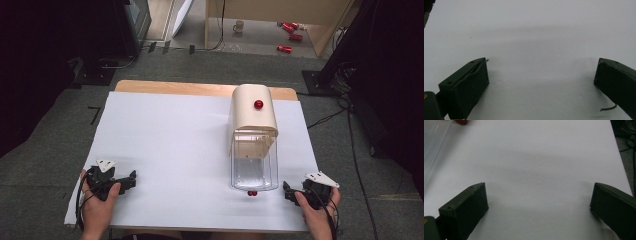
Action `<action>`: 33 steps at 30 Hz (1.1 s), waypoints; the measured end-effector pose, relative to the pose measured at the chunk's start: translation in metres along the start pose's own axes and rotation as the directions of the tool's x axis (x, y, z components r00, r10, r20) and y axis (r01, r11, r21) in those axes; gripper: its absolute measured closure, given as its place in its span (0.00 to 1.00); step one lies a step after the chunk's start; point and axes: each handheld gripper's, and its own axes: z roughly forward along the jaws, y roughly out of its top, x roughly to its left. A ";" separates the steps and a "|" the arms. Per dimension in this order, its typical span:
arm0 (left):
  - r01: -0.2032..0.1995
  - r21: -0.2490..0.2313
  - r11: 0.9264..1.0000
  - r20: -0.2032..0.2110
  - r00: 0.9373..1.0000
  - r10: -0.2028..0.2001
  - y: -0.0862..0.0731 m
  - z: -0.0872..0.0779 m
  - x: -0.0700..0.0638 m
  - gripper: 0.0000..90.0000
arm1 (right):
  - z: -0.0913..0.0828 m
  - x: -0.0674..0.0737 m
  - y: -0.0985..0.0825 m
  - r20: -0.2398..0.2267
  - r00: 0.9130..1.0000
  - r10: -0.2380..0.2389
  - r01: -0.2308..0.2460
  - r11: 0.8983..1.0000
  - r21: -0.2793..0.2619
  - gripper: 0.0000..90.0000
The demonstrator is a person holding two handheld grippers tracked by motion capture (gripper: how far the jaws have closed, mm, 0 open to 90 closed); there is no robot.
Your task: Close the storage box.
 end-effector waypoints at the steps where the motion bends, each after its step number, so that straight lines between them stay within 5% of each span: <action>1: 0.000 0.000 1.000 0.000 1.000 0.000 0.000 0.000 0.000 0.00 | 0.000 0.000 0.000 0.000 1.000 0.000 0.000 1.000 0.000 0.01; 4: 0.000 0.000 1.000 0.000 1.000 0.000 0.000 0.000 0.000 0.00 | -0.003 0.001 0.000 0.050 0.999 0.016 -0.014 0.999 -0.032 0.07; 8: 0.000 0.000 1.000 0.000 1.000 0.000 0.000 0.000 0.000 0.00 | -0.013 0.005 0.001 0.043 0.998 0.040 -0.037 0.996 -0.075 0.09; 17: 0.000 0.000 1.000 0.000 1.000 0.000 0.000 0.000 0.000 0.00 | -0.028 0.020 0.001 0.002 1.000 0.029 -0.029 0.995 -0.093 0.10; 24: 0.000 0.000 1.000 -0.001 1.000 0.000 0.000 0.000 0.000 0.00 | -0.047 0.031 -0.005 -0.033 0.997 0.066 -0.069 0.991 -0.114 0.14; 33: -0.001 0.001 1.000 -0.001 1.000 0.001 0.000 0.000 0.000 0.00 | -0.060 0.051 -0.010 -0.084 0.996 0.017 -0.027 0.993 -0.117 0.16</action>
